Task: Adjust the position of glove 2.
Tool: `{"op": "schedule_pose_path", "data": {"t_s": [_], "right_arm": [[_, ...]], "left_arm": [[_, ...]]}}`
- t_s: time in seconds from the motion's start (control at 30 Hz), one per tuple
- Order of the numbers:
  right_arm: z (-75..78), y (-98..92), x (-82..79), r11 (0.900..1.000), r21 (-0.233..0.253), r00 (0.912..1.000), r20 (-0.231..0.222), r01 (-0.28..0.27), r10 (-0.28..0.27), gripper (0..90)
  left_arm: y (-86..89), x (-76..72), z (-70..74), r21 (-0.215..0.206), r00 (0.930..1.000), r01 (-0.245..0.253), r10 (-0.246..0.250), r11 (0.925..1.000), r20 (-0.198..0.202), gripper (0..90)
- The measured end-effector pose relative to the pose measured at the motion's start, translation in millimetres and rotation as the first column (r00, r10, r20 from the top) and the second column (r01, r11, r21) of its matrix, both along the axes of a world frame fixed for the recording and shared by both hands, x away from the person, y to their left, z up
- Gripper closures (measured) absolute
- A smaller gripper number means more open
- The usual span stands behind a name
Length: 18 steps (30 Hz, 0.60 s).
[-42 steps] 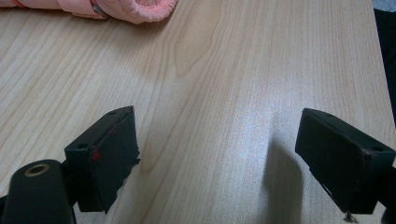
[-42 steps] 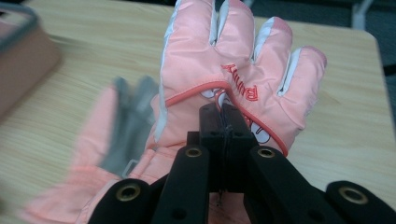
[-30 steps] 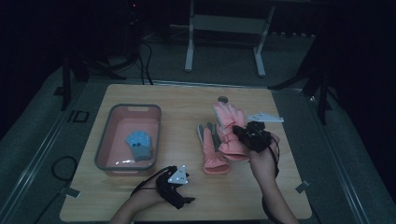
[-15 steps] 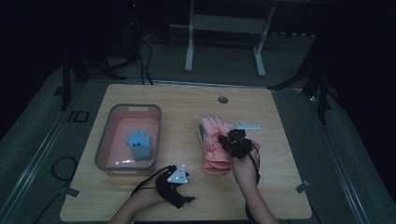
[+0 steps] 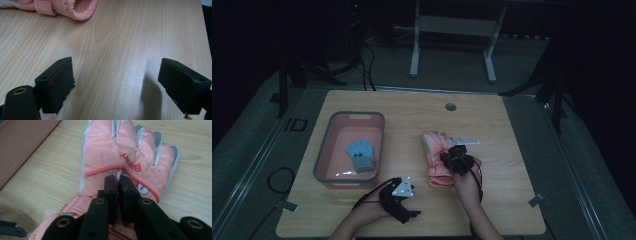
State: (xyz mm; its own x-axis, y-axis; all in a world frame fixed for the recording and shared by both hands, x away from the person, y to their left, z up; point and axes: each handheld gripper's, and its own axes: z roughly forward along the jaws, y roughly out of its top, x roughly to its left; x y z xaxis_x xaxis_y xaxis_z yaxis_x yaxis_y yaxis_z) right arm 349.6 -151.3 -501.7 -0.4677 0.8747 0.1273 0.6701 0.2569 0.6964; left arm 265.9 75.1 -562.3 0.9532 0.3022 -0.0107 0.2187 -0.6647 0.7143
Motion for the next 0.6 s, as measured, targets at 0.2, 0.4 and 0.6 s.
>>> {"op": "schedule_pose_path", "data": {"t_s": [0.2,0.4,0.6], "right_arm": [[10.3,-5.6,0.6,0.998,0.016,0.9986,0.011,-0.053,0.053,56.8],[20.3,-18.1,5.5,0.993,0.058,0.9946,0.003,-0.104,0.104,35.0],[28.7,-26.5,7.1,0.982,0.093,0.9866,0.013,-0.163,0.163,13.9]], "left_arm": [[0.3,0.5,-0.1,-0.001,1.0,-0.003,0.003,1.0,-0.001,13.4],[0.3,0.6,0.1,-0.004,1.0,-0.006,0.006,1.0,-0.002,13.4],[-0.4,1.0,-0.5,0.007,0.9999,-0.011,0.011,0.9999,0.003,13.4]]}}
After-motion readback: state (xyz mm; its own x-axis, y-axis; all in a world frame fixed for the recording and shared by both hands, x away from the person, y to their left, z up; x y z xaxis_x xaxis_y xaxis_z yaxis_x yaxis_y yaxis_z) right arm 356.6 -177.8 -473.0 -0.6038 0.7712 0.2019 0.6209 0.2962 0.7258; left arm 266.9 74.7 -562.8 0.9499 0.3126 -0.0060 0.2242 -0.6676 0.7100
